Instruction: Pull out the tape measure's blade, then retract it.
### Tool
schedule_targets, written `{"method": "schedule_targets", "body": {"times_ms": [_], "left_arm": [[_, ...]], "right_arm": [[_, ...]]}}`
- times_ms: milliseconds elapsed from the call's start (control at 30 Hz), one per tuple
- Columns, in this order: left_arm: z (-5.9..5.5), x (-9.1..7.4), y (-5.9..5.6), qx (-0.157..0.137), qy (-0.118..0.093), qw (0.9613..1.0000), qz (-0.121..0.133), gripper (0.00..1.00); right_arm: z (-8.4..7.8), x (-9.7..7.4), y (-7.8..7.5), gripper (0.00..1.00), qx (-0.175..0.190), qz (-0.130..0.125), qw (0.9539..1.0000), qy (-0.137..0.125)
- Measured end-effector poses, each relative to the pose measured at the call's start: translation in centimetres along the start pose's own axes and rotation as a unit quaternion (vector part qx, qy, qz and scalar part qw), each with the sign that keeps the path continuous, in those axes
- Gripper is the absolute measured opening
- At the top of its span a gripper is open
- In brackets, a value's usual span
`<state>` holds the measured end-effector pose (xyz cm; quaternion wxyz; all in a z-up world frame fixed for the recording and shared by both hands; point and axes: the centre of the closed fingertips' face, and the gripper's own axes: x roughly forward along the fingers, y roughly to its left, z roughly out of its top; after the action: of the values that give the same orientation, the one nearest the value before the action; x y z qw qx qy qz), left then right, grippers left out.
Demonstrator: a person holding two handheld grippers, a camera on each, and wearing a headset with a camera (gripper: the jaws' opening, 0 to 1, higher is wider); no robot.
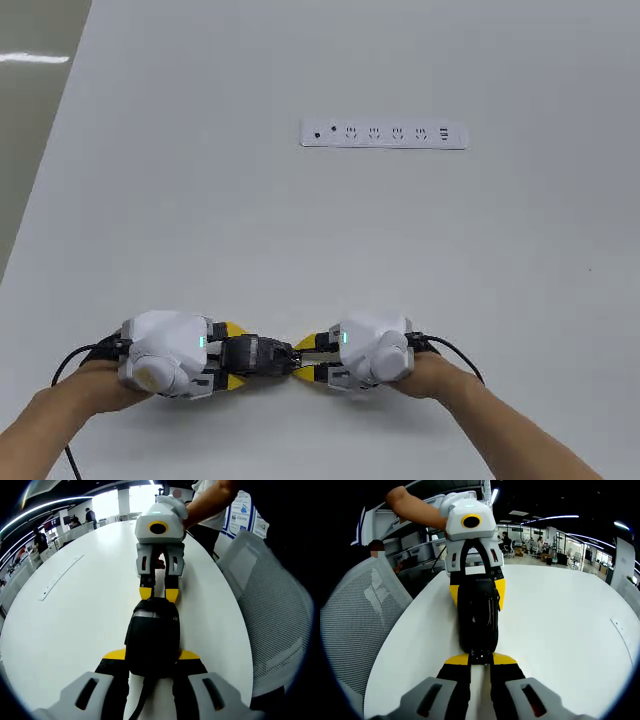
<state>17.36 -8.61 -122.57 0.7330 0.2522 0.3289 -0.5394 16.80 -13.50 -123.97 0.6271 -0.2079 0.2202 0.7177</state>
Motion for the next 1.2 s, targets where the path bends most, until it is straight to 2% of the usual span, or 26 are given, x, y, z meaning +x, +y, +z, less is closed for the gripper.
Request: {"method": "schedule_targets", "body": {"times_ms": [333, 1200], "left_arm": [[-0.09, -0.05, -0.02, -0.006, -0.001, 1.0, -0.002, 0.29], [-0.13, -0.15, -0.03, -0.014, 0.0, 0.9999, -0.001, 0.29]], "right_arm": [[0.01, 0.09, 0.04, 0.11, -0.006, 0.009, 0.9999, 0.007], [0.04, -0.16, -0.1, 0.11, -0.009, 0.009, 0.9999, 0.005]]}}
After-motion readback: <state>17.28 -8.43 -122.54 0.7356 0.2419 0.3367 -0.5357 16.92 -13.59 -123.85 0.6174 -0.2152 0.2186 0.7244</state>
